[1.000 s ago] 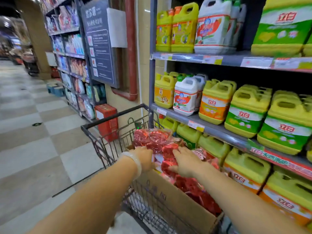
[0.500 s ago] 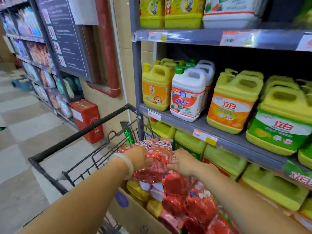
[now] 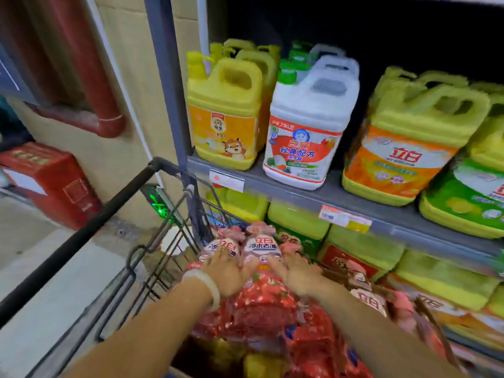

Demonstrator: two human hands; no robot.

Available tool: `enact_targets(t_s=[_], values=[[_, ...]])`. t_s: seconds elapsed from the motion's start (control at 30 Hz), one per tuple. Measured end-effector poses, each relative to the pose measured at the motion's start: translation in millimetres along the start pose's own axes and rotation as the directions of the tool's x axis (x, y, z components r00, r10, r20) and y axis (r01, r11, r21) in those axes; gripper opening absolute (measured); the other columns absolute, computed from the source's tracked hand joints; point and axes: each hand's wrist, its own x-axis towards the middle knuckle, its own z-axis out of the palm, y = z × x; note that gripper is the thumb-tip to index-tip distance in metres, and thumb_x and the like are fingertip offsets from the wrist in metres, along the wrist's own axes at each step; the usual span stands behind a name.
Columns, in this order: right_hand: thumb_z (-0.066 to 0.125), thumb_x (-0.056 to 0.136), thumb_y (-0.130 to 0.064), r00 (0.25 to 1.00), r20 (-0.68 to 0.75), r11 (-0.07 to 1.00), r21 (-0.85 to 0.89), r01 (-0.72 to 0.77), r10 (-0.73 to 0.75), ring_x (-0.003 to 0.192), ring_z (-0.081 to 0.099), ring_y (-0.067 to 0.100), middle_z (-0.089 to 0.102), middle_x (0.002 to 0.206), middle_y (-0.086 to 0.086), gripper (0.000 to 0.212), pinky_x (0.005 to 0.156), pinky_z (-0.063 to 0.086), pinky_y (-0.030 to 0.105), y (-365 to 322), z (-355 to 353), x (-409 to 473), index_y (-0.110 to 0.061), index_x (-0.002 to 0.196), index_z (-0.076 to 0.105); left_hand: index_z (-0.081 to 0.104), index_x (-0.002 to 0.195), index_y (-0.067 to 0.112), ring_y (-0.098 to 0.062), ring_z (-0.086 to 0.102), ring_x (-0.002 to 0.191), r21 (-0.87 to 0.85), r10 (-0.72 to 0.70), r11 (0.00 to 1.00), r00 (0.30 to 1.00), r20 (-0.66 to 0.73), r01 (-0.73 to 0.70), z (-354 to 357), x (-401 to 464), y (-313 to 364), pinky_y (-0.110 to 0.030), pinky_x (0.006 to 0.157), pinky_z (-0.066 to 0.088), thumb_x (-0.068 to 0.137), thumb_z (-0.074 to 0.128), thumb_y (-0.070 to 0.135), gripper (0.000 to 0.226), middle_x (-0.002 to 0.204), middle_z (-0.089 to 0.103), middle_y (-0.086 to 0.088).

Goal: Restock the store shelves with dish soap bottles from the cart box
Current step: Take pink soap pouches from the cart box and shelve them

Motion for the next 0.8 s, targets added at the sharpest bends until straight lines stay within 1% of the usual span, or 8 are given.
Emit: enact_targets(t_s=[0.13, 0.2, 0.27, 0.37, 0.4, 0.5, 0.7, 0.8], values=[[0.021, 0.094, -0.062, 0.998, 0.021, 0.984, 0.168, -0.053, 0.051, 0.147, 0.009, 0.025, 0.014, 0.158, 0.008, 0.068, 0.118, 0.006, 0.048, -0.5, 5.8, 7.2, -0.022, 0.150, 0.020, 0.021, 0.150, 0.015, -0.024, -0.013, 0.146, -0.086, 0.034, 0.996, 0.996, 0.081, -0.027, 4.0, 11.5, 2.8, -0.045, 0.117, -0.003, 0.094, 0.018, 0.062, 0.074, 0.160, -0.002, -0.009], [0.030, 0.089, -0.068, 0.998, -0.002, 0.960, 0.276, -0.057, 0.060, 0.143, 0.023, 0.027, 0.030, 0.153, 0.006, 0.065, 0.118, 0.008, 0.049, -8.0, 7.3, 4.6, -0.031, 0.142, 0.036, 0.029, 0.148, 0.013, -0.026, -0.015, 0.146, -0.129, 0.032, 0.991, 0.996, 0.081, -0.021, 6.2, 13.4, 5.8, -0.046, 0.117, -0.003, 0.094, 0.022, 0.060, 0.072, 0.160, 0.000, -0.010], [0.045, 0.077, -0.075, 0.998, -0.051, 0.862, 0.506, -0.014, 0.047, 0.128, 0.046, 0.023, 0.053, 0.136, 0.000, 0.062, 0.114, 0.025, 0.045, -8.8, 8.8, 3.0, -0.036, 0.125, 0.052, 0.044, 0.140, 0.010, -0.030, -0.012, 0.146, -0.159, 0.030, 0.987, 0.998, 0.049, -0.022, 9.0, 13.1, 7.8, -0.046, 0.118, -0.001, 0.094, 0.023, 0.060, 0.071, 0.159, 0.006, -0.014], [0.061, 0.089, -0.032, 0.994, -0.098, 0.639, 0.768, 0.046, 0.046, 0.097, 0.061, 0.009, 0.066, 0.108, -0.006, 0.027, 0.084, 0.048, 0.021, -11.7, 4.5, -6.4, -0.026, 0.115, 0.054, 0.053, 0.132, 0.015, -0.033, 0.006, 0.146, -0.334, 0.051, 0.940, 0.998, -0.040, -0.062, 15.3, 9.8, 8.9, -0.045, 0.119, 0.008, 0.088, 0.032, 0.062, 0.068, 0.155, 0.022, -0.014], [0.063, 0.089, -0.024, 0.993, -0.111, 0.586, 0.808, 0.062, 0.047, 0.095, 0.062, 0.009, 0.066, 0.105, -0.006, 0.029, 0.083, 0.049, 0.022, -12.7, 1.2, -9.5, -0.021, 0.116, 0.053, 0.056, 0.127, 0.022, -0.033, 0.022, 0.142, -0.516, 0.072, 0.851, 0.995, -0.071, -0.098, 14.0, 7.1, 10.5, -0.045, 0.118, 0.018, 0.084, 0.037, 0.061, 0.061, 0.148, 0.037, -0.011], [0.069, 0.084, -0.022, 0.989, -0.140, 0.494, 0.863, 0.104, 0.036, 0.098, 0.066, 0.013, 0.069, 0.105, -0.003, 0.029, 0.090, 0.052, 0.030, -12.5, -11.1, -16.3, -0.021, 0.110, 0.057, 0.050, 0.115, 0.033, -0.019, 0.059, 0.113, -0.910, 0.104, 0.388, 0.988, -0.111, -0.143, 5.3, -9.1, 21.8, -0.041, 0.103, 0.045, 0.091, 0.056, 0.038, 0.026, 0.118, 0.063, 0.003], [0.071, 0.081, -0.015, 0.988, -0.146, 0.437, 0.892, 0.110, 0.050, 0.090, 0.068, 0.017, 0.070, 0.101, 0.002, 0.027, 0.085, 0.055, 0.030, -1.1, -25.7, -48.6, -0.015, 0.105, 0.058, 0.057, 0.112, 0.019, -0.030, 0.071, 0.089, -0.989, 0.137, 0.145, 0.990, 0.032, 0.012, -1.7, -34.3, 28.6, -0.050, 0.087, 0.054, 0.079, 0.073, 0.025, 0.037, 0.098, 0.074, -0.010], [0.071, 0.080, -0.009, 0.990, -0.119, 0.392, 0.917, 0.077, 0.082, 0.079, 0.066, 0.012, 0.067, 0.092, -0.002, 0.024, 0.070, 0.054, 0.020, 13.4, -26.5, -72.9, -0.017, 0.099, 0.056, 0.057, 0.094, 0.017, -0.020, 0.072, 0.064, -0.992, 0.136, 0.127, 0.990, 0.041, 0.024, 5.9, -51.7, 44.2, -0.033, 0.061, 0.059, 0.081, 0.070, 0.013, 0.019, 0.071, 0.075, -0.004]])
